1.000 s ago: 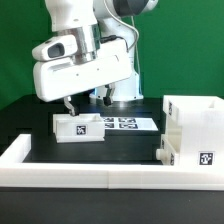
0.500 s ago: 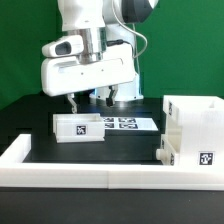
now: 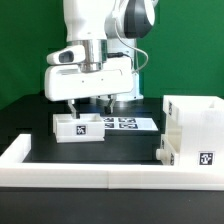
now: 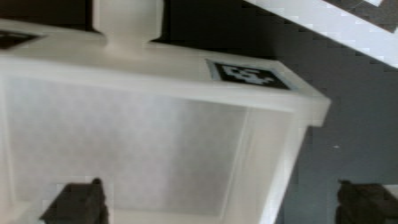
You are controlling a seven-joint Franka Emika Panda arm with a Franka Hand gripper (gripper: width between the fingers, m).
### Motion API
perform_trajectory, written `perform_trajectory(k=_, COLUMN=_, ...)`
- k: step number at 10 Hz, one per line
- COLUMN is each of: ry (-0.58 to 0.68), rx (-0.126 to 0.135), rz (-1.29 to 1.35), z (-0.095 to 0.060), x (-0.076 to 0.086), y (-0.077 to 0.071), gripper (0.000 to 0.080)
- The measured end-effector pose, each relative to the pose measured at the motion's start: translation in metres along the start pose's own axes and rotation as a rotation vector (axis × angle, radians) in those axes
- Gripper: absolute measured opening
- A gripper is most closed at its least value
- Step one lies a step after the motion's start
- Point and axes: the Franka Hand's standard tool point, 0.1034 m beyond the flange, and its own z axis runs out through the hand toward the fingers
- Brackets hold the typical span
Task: Assemble drawer
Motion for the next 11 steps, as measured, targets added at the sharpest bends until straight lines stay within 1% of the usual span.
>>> perform_trajectory(k=1, ry=-0.001, rx=0.002, rz=0.007, z=0.001, x=0.000, y=-0.001, gripper=0.0649)
perform_trajectory(k=2, ry=0.000, rx=0.003, rz=0.023, z=0.006, x=-0.001, y=-0.003, gripper=0.0649)
perform_trajectory(k=3, ry=0.015, rx=-0.008, rz=0.023, z=0.014, x=-0.003, y=-0.005, gripper=0.0649)
perform_trajectory(k=5, ry=0.016, rx=-0.003, rz=0.025, z=0.028, x=-0.008, y=-0.010, gripper=0.0649)
perform_trajectory(k=7, ry=0.022, rx=-0.006, rz=0.021, z=0.032, x=-0.007, y=-0.013, gripper=0.0649)
perform_trajectory(k=8, ry=0.026, rx=-0.008, rz=0.019, z=0.034, x=-0.007, y=-0.014, gripper=0.0560)
perform_trajectory(k=9, ry=0.025, rx=-0.008, rz=0.016, z=0.034, x=-0.007, y=-0.015, gripper=0.0424)
perform_trajectory(k=10, ry=0.025, rx=-0.008, rz=0.016, z=0.034, x=-0.007, y=-0.015, gripper=0.0424)
perform_trajectory(k=11, ry=0.025, rx=-0.008, rz=0.015, z=0.034, x=-0.007, y=-0.015, gripper=0.0206)
